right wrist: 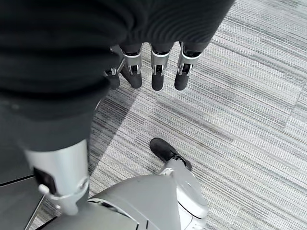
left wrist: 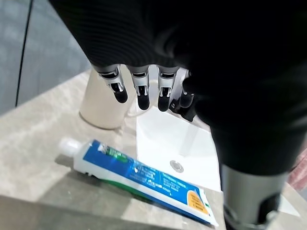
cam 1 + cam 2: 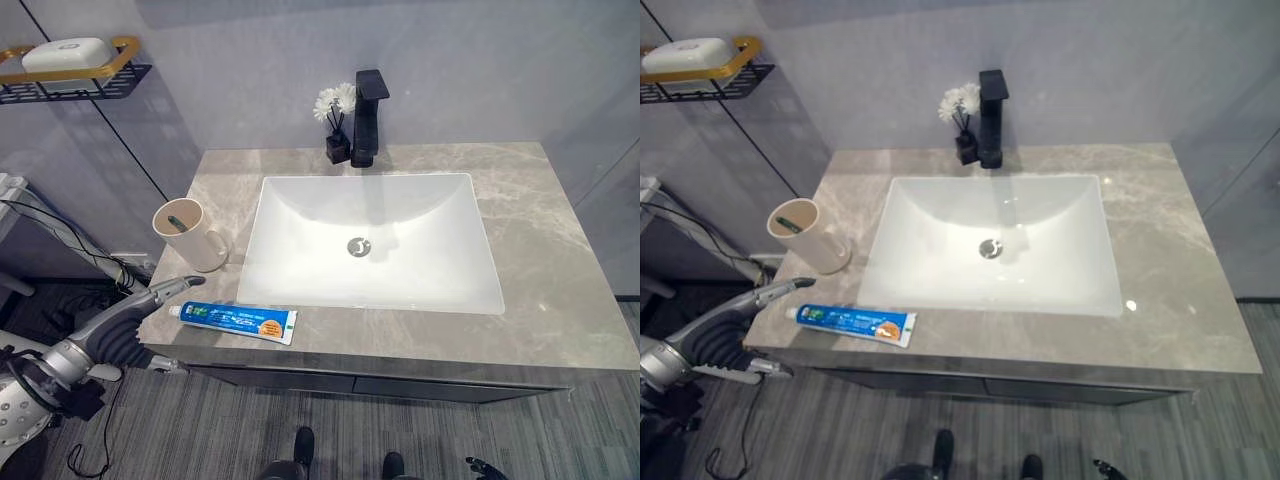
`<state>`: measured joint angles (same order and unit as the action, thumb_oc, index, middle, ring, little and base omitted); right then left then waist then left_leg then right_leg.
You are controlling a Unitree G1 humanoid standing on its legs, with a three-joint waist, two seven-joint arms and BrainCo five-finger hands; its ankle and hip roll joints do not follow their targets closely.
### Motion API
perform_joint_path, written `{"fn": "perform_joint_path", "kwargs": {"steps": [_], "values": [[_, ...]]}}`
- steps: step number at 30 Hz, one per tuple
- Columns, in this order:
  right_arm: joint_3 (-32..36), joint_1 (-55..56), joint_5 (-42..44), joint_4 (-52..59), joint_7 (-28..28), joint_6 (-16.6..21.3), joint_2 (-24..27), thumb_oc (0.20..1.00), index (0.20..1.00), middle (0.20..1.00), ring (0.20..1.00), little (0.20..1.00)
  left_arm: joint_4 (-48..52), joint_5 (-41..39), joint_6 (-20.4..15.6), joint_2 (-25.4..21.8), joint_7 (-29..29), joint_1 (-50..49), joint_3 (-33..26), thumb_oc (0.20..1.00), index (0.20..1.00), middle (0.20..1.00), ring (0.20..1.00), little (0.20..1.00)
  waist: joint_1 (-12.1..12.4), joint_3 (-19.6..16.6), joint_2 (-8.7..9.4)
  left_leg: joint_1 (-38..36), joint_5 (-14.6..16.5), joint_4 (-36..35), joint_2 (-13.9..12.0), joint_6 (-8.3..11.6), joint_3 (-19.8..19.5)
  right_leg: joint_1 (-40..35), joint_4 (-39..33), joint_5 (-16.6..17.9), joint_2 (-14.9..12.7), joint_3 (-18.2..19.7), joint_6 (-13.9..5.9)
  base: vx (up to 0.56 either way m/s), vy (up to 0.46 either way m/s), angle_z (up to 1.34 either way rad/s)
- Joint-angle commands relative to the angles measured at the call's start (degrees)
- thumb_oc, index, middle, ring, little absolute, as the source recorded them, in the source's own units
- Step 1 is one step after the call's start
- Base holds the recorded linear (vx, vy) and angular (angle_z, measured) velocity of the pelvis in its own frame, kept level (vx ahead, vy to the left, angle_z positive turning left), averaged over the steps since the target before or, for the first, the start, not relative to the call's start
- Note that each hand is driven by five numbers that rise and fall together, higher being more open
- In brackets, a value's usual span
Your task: Put brush and paste in cup on sink, flatten towel.
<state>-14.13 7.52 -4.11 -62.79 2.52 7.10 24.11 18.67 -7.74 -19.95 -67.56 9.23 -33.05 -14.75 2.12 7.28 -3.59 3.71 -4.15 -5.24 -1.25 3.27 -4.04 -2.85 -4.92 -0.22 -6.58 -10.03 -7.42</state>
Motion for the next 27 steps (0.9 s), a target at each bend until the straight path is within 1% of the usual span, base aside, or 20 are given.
{"fn": "perform_joint_path", "kwargs": {"steps": [1,3,5,8,14,19,22,26,27], "values": [[-1.1,-1.8,-0.8,1.3,-1.4,0.7,1.9,1.000,1.000,1.000,1.000,1.000,0.1,4.7,-2.2,-2.1,-2.9,1.5,-3.3,1.000,1.000,1.000,1.000,1.000,-0.6,1.9,2.51,-1.4,2.2,0.2,1.6,-0.20,2.6,5.7,-0.1,9.4,-5.1,2.6,-4.13,0.00,0.000,0.00],[-0.4,-2.4,-0.2,1.4,-2.0,0.7,2.6,1.000,1.000,1.000,1.000,1.000,1.7,6.7,-2.6,-2.7,-3.3,1.3,-3.2,1.000,1.000,1.000,1.000,1.000,-0.8,2.0,2.68,-0.9,2.2,0.2,1.6,-0.33,2.9,6.5,-0.1,9.7,-5.0,3.0,-4.28,-0.02,0.020,0.00],[-0.3,-2.7,-0.4,1.3,-2.3,0.6,3.0,1.000,1.000,1.000,1.000,1.000,1.7,6.2,-2.8,-2.6,-3.3,1.4,-3.1,1.000,1.000,1.000,1.000,1.000,-0.8,2.1,2.80,-0.4,2.1,0.2,1.6,-0.38,3.0,7.0,-0.1,9.8,-5.1,3.1,-4.33,-0.04,0.028,0.00],[-1.0,-2.9,-1.7,2.5,-2.4,0.4,4.0,1.000,1.000,1.000,1.000,1.000,2.1,7.6,-2.7,-3.4,-3.9,1.9,-2.9,1.000,1.000,1.000,1.000,1.000,-1.1,2.2,3.28,0.9,1.9,0.2,1.7,-0.48,3.1,8.4,-0.1,10.3,-5.1,3.3,-4.43,-0.03,0.023,-0.01],[-1.7,-2.7,-2.2,4.3,-2.2,0.2,4.2,1.000,1.000,1.000,1.000,1.000,2.2,9.0,-2.7,-3.2,-4.6,2.1,-2.8,1.000,1.000,1.000,1.000,1.000,-1.1,2.3,3.72,2.2,1.7,0.2,1.7,-0.53,3.1,9.8,-0.1,10.7,-5.1,3.4,-4.46,0.00,0.000,0.00],[-2.7,-2.5,-3.0,6.4,-2.1,0.3,4.2,1.000,1.000,1.000,1.000,1.000,1.8,9.8,-2.7,-3.1,-5.5,2.2,-3.4,1.000,1.000,1.000,1.000,1.000,-1.1,3.1,4.23,3.4,1.3,0.2,1.8,-0.54,3.0,10.9,-0.1,11.0,-5.2,3.3,-4.48,-0.02,0.009,0.00],[-3.4,-2.4,-3.8,8.9,-1.9,0.4,5.1,1.000,1.000,1.000,1.000,1.000,1.1,10.6,-2.6,-2.9,-6.3,2.6,-3.6,1.000,1.000,1.000,1.000,1.000,-1.0,4.0,4.75,4.2,1.1,0.2,1.9,-0.66,2.9,11.4,-0.1,11.1,-5.2,3.0,-4.46,-0.01,0.005,0.00],[-3.3,-3.3,-3.1,9.7,-2.5,0.5,5.2,1.000,1.000,1.000,1.000,1.000,0.6,11.2,-2.7,-2.8,-7.3,2.9,-3.7,1.000,1.000,1.000,1.000,1.000,-0.8,4.7,5.10,4.6,0.9,0.2,1.9,-0.72,3.0,11.9,-0.1,11.3,-5.2,3.1,-4.46,0.00,0.000,0.00],[-3.4,-3.8,-2.8,10.6,-2.8,0.6,5.4,1.000,1.000,1.000,1.000,1.000,0.2,11.3,-2.8,-2.7,-8.0,3.3,-3.4,1.000,1.000,1.000,1.000,1.000,-0.8,5.2,5.46,4.8,0.9,0.2,1.9,-0.74,3.0,12.2,-0.1,11.3,-5.2,3.1,-4.44,0.00,0.000,0.00]]}}
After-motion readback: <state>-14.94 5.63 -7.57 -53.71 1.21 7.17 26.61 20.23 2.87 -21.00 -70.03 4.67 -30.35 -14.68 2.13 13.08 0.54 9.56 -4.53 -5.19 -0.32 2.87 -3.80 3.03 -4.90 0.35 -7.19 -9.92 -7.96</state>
